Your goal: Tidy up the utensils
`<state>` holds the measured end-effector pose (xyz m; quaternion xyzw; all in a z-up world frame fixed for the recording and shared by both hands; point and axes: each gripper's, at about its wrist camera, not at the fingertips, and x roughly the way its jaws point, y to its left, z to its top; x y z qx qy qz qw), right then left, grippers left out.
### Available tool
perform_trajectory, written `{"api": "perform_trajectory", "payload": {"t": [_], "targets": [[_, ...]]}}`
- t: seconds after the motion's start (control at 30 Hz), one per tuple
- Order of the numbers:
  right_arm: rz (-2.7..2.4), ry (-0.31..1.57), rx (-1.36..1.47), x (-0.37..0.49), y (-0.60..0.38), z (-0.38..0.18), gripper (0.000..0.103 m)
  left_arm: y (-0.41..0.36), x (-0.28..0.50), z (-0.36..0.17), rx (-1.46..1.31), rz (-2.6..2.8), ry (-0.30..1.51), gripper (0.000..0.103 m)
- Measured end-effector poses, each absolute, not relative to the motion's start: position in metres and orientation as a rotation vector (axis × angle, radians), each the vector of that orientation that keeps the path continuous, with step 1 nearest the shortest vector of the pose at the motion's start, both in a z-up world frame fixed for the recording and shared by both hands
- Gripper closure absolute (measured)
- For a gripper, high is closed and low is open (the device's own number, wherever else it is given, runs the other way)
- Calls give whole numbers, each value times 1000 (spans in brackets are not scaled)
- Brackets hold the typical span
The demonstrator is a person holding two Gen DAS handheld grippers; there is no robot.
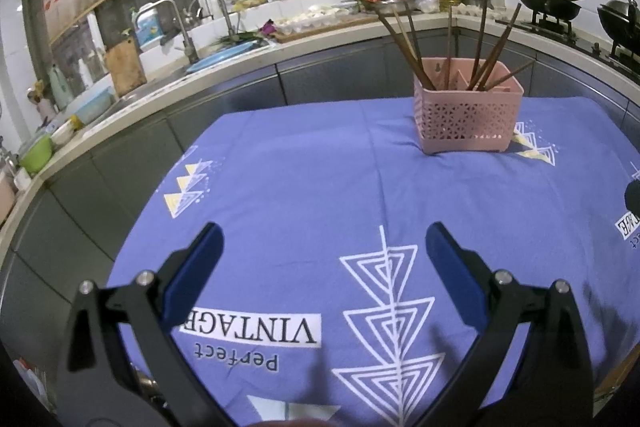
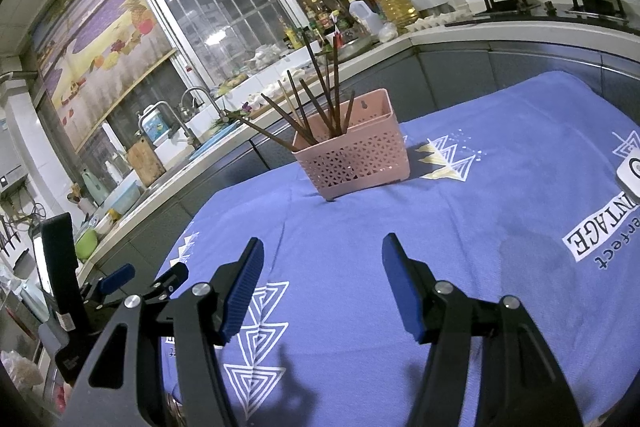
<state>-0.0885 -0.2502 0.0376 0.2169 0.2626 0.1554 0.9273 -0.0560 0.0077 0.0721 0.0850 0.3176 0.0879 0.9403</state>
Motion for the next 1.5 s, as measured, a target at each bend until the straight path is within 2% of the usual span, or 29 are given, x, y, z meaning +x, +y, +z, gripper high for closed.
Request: {"api": "perform_trajectory", "payload": {"t": [1.5], "targets": [[321, 533, 451, -86, -258, 43, 41, 8, -58, 71, 174, 178, 650, 6]]}}
